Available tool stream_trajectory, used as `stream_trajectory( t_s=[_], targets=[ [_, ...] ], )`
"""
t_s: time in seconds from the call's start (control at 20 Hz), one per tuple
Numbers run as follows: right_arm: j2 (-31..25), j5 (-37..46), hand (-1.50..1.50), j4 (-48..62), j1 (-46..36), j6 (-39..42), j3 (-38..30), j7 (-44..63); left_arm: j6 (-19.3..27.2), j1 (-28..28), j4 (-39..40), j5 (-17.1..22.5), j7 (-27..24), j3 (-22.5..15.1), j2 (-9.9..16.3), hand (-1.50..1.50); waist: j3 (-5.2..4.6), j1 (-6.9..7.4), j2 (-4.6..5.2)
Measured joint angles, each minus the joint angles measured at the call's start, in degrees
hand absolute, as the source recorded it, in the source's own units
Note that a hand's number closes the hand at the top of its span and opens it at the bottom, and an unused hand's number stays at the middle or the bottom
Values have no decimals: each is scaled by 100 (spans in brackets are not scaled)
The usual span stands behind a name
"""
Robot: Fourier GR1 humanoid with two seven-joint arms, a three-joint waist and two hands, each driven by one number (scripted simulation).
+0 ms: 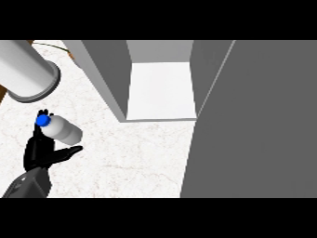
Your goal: Pick up the bottled water, place it into the cabinet and close the cabinet
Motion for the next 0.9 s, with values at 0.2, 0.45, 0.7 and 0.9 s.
stream_trajectory(
  t_s=[0.2,0.45,0.7,0.9],
  targets=[
    [-20,-6,-150,15,23,-19,-78,-31,-96,-237,395,42,-200,64,46,-150,0,2,4],
    [-73,-6,-150,13,233,-47,-41,-191,-354,-413,740,115,-257,116,71,150,0,-22,7],
    [-145,-31,-150,22,290,-11,-214,-321,-660,-588,945,141,-171,100,70,150,-1,-35,15],
    [-236,-79,-150,30,354,117,-524,-449,-583,-732,981,59,-262,17,-3,150,0,-42,23]
  ],
)
